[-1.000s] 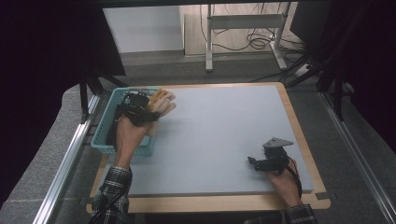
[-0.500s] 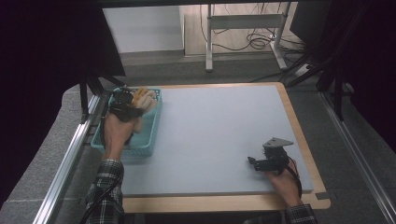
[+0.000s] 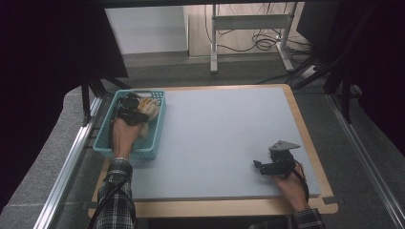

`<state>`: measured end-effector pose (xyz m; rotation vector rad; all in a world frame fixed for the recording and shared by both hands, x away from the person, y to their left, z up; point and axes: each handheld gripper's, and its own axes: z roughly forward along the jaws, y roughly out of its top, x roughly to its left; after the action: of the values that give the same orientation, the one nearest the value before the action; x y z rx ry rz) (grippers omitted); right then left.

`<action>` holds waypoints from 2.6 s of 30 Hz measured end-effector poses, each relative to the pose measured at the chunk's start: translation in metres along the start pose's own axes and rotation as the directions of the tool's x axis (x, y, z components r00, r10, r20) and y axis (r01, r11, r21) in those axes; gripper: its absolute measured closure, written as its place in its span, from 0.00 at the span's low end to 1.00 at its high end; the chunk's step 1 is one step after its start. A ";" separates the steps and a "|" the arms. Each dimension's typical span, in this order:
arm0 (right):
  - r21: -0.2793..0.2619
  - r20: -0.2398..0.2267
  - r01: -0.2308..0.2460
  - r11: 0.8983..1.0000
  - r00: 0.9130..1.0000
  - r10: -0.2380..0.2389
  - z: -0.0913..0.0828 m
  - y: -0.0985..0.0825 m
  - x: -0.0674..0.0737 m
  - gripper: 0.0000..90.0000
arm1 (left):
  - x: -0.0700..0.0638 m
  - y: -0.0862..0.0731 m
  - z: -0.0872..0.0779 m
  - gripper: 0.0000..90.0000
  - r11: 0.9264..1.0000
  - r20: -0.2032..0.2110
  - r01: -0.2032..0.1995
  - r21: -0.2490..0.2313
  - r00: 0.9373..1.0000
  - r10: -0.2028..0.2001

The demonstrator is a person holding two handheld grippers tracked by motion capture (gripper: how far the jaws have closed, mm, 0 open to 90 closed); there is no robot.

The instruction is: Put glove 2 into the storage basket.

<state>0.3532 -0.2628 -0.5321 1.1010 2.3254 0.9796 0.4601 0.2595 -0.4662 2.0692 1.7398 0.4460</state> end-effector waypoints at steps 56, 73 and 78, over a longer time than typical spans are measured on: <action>0.002 -0.001 0.001 1.000 1.000 -0.001 0.000 0.000 0.000 0.15 | 0.008 -0.004 0.009 0.77 0.999 0.043 0.004 0.045 0.999 -0.006; 0.002 0.000 0.002 1.000 1.000 -0.002 0.000 0.000 0.000 0.15 | 0.025 -0.014 -0.014 0.41 0.996 0.048 0.037 -0.085 0.998 -0.033; 0.002 0.000 0.002 1.000 1.000 -0.002 0.000 0.000 0.000 0.15 | 0.029 -0.019 -0.019 0.32 0.993 0.074 0.052 -0.109 0.996 -0.044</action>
<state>0.3530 -0.2626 -0.5321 1.0993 2.3274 0.9773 0.4398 0.2926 -0.4588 1.9384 1.6808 0.4391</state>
